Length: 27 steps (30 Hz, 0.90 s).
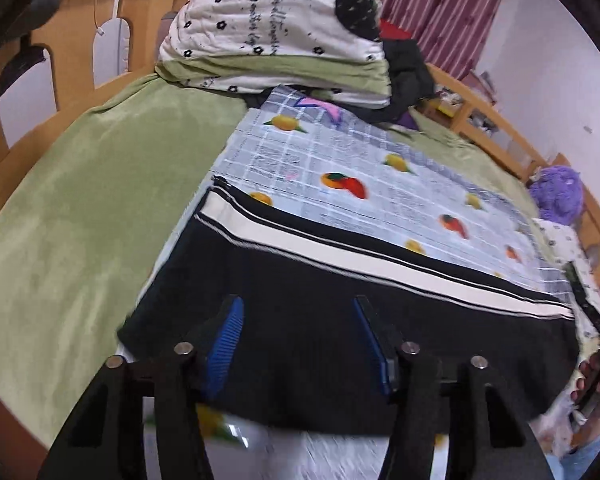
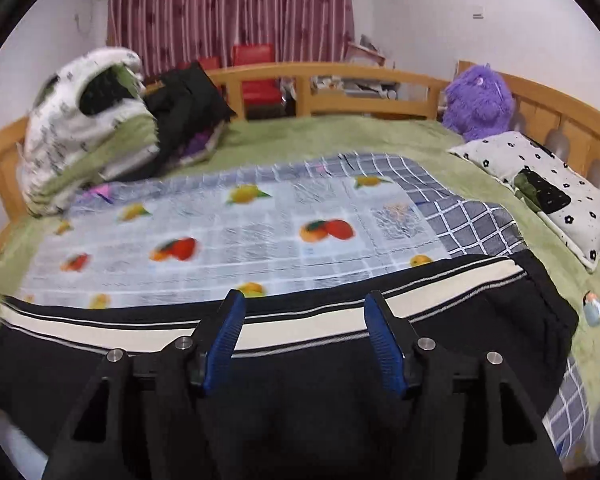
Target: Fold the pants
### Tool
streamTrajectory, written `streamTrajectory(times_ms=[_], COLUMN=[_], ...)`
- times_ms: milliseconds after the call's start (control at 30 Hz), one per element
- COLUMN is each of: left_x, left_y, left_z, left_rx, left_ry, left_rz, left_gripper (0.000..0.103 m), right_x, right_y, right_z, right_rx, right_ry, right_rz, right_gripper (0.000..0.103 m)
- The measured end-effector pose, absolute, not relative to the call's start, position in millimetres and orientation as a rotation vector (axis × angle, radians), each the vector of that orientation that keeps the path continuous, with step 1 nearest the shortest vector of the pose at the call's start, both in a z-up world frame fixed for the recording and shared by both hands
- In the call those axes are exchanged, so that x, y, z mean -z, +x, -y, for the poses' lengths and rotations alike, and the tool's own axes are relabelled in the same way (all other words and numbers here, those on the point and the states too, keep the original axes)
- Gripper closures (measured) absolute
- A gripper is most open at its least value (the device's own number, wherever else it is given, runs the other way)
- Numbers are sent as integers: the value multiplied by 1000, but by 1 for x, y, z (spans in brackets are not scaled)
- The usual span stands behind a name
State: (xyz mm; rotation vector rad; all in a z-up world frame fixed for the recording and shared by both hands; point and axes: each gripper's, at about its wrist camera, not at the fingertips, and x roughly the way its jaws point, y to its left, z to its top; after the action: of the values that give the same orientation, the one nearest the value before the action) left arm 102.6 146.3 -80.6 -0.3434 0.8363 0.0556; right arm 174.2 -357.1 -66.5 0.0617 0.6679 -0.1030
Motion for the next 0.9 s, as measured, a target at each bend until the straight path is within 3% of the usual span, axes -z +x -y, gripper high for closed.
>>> streamTrajectory(times_ms=[200,400,533,667,900], left_x=[39,35,55,90,149], left_y=[53,30,16,-1,-6], left_z=[-127,-112,-111,-125,-170], left_rx=[-10,-27,-39,-73,-97], left_ry=[-324,-304,-329,-389,-583], left_rz=[-775,-752,-747,-748,-779], left_gripper=[51,51,51,51,51], right_x=[44,56,77,110,117], right_y=[122,88,70,69,70], right_z=[315,278,269,265,275], right_rx=[-77,-115,-137,-130,-116], right_ry=[143,123,92,62,92], right_rz=[-754,-804,-794,-891,-864], right_gripper=[43,44,44,57,56])
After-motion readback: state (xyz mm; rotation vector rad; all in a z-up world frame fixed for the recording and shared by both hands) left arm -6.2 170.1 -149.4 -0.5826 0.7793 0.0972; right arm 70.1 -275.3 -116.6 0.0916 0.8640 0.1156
